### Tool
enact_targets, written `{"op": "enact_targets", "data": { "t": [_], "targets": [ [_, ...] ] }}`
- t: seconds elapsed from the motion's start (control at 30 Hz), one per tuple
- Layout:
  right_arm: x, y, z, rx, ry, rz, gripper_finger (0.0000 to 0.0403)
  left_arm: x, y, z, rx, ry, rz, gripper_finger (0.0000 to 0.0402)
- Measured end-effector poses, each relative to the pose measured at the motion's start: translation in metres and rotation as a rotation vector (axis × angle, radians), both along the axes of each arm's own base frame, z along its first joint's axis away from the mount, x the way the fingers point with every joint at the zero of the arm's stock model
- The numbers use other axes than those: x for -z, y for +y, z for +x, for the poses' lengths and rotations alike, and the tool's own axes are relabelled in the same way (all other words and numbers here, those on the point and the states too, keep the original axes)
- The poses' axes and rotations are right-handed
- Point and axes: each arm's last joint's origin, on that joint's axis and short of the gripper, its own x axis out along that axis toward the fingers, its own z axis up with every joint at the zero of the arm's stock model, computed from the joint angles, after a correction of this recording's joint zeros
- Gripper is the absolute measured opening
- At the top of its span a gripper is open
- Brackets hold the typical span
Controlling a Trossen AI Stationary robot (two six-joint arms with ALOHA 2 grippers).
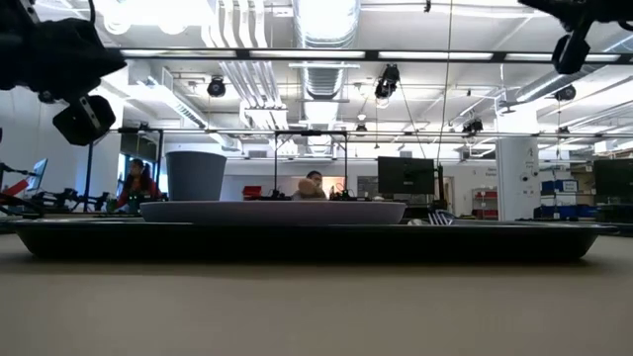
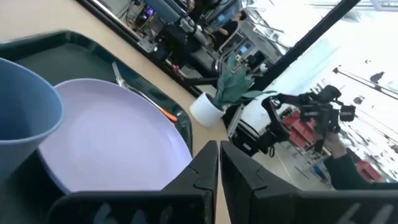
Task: Pick and place plate/cup/fork/spoon on tray
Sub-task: Return to Home Position
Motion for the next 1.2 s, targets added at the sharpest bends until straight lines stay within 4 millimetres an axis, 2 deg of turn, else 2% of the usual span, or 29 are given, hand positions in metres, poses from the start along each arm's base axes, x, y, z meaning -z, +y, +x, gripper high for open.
{"op": "enact_targets", "data": {
  "t": [0.1,0.23,0.37,0.5,0.6,0.73,0.9,1.2],
  "targets": [
    [-0.001,0.002,0.001,-0.078,-0.004,0.056,0.0008,0.002,0.000,0.000,0.004,0.005,0.013,0.0000],
    [-0.003,0.007,0.001,-0.191,0.019,-0.228,0.0008,0.001,0.000,0.001,0.015,-0.018,0.137,0.0000],
    [-0.005,0.008,0.001,-0.200,0.023,-0.458,0.0008,-0.004,-0.001,0.001,0.045,-0.113,0.368,0.0000],
    [-0.001,0.008,0.001,-0.180,0.042,-0.622,0.0008,-0.002,-0.002,0.002,0.088,-0.173,0.590,0.0000],
    [0.009,0.010,0.004,-0.247,0.045,-0.690,0.0008,0.009,-0.003,0.004,0.099,-0.148,0.640,0.0000],
    [0.027,0.013,0.005,-0.347,-0.006,-0.723,0.0008,0.020,-0.003,0.008,0.083,-0.194,0.635,0.0000],
    [0.044,0.014,0.013,-0.377,-0.041,-0.739,0.0008,0.018,-0.003,0.007,0.084,-0.231,0.728,0.0000],
    [0.089,0.014,0.030,-0.457,-0.070,-0.615,0.0009,0.018,-0.004,0.007,0.096,-0.236,0.728,0.0000]
  ]
}}
